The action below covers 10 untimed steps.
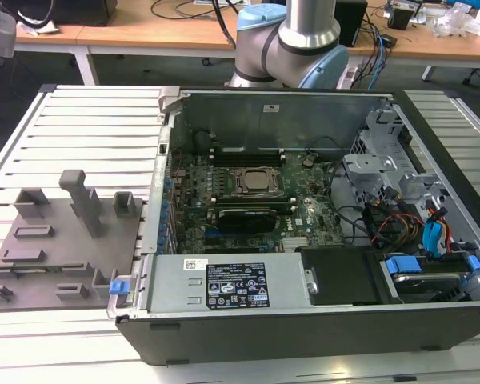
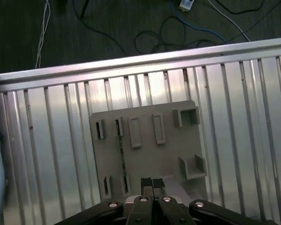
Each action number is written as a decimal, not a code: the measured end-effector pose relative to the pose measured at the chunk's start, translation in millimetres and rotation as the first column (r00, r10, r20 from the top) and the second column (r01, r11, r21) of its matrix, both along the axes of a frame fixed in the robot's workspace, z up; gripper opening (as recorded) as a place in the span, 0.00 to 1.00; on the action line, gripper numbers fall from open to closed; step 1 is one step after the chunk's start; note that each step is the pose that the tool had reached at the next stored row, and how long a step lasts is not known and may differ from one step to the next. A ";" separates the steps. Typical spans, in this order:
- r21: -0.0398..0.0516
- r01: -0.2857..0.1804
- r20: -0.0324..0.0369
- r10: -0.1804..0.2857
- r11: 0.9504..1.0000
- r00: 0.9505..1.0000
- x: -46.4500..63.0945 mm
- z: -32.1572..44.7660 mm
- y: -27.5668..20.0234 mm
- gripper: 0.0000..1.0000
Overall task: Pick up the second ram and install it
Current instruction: 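Pick up the second ram and move it above second insertion slot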
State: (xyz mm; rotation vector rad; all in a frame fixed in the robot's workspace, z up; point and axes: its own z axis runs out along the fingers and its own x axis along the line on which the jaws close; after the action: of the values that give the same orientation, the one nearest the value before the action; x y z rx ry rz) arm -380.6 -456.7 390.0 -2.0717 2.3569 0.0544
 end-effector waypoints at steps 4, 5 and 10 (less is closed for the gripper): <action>0.000 -0.070 0.000 0.070 0.998 0.998 0.0 0.0 0.0 0.11; 0.000 -0.093 0.000 0.093 0.996 0.996 0.0 0.0 0.0 0.11; 0.000 -0.159 0.000 0.159 0.987 0.987 0.0 -0.1 0.0 0.11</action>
State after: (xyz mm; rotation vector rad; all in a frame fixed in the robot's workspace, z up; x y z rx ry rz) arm -380.6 -456.7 389.9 -2.2555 2.1856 0.0546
